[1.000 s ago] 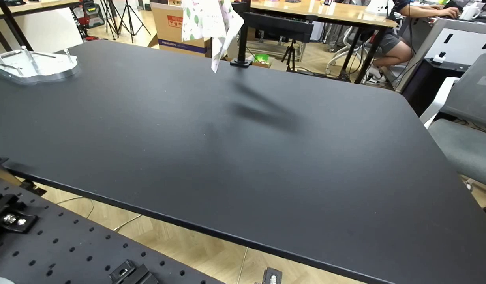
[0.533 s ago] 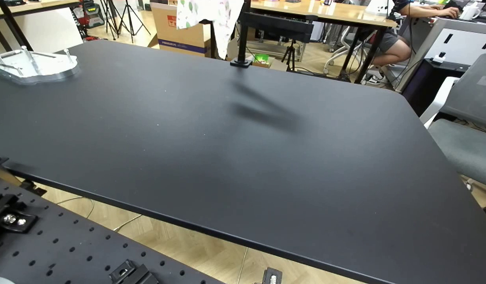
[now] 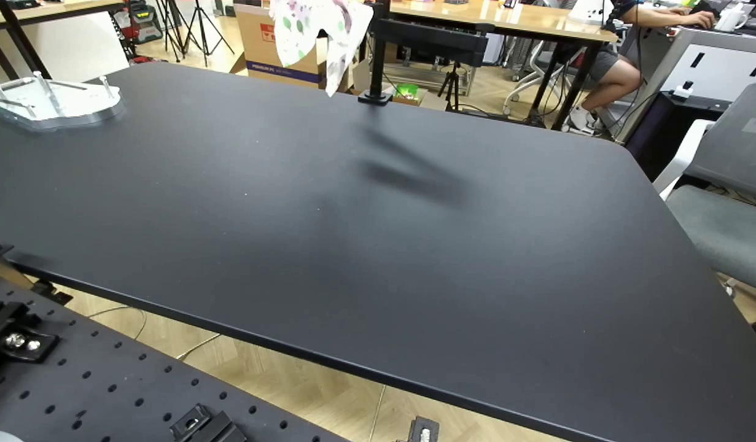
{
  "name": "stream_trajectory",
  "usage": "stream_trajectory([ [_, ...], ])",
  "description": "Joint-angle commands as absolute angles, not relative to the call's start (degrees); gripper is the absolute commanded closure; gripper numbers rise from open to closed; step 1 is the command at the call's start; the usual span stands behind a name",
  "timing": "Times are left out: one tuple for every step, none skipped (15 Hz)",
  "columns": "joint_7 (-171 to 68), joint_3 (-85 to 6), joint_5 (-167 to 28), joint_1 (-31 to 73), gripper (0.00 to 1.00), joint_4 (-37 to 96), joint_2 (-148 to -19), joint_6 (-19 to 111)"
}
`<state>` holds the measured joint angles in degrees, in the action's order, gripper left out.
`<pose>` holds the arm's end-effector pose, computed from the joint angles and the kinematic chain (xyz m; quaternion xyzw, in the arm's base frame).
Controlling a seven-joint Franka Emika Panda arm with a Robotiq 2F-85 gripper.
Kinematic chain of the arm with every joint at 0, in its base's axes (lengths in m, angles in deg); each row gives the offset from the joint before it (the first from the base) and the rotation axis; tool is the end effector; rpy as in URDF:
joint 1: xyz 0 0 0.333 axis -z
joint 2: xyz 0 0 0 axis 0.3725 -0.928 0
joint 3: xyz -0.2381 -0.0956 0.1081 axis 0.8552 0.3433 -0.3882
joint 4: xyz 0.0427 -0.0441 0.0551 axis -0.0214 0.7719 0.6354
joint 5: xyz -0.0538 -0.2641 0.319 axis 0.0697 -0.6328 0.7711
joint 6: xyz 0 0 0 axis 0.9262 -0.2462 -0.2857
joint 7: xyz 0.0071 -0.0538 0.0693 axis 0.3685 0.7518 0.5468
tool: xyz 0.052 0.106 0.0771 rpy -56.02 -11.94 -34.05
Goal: Put the cloth on the stand
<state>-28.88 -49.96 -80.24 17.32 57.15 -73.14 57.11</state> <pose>0.6104 0.1157 0.3249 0.9811 -0.0551 0.1845 0.0163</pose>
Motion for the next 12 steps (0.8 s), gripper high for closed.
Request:
stream_trajectory([
  [-30.76, -48.65, -77.96, 16.44, 0.99, 56.13, -74.69, 56.91],
  [-31.32, -48.54, -77.4, 16.43, 0.99, 56.16, -74.92, 56.9],
  [-31.55, -48.43, -77.12, 16.41, 0.88, 56.17, -75.1, 56.87],
  [-31.74, -48.31, -76.79, 16.39, 0.71, 56.11, -75.23, 56.74],
  [-31.87, -48.17, -76.74, 16.34, 0.65, 56.1, -75.27, 56.76],
  [-32.15, -48.11, -76.5, 16.34, 0.59, 56.02, -75.32, 56.61],
  [-32.24, -48.01, -76.43, 16.3, 0.51, 55.98, -75.32, 56.54],
  [-32.48, -48.01, -76.11, 16.29, 0.45, 55.96, -75.3, 56.49],
  [-32.74, -48.03, -75.84, 16.26, 0.37, 55.91, -75.24, 56.47],
  [-32.9, -48.01, -75.87, 16.2, 0.31, 55.84, -75.17, 56.44],
  [-33.14, -48.02, -75.8, 16.19, 0.25, 55.75, -75.11, 56.42],
  [-33.09, -47.99, -75.94, 16.15, 0.17, 55.62, -75.06, 56.44],
])
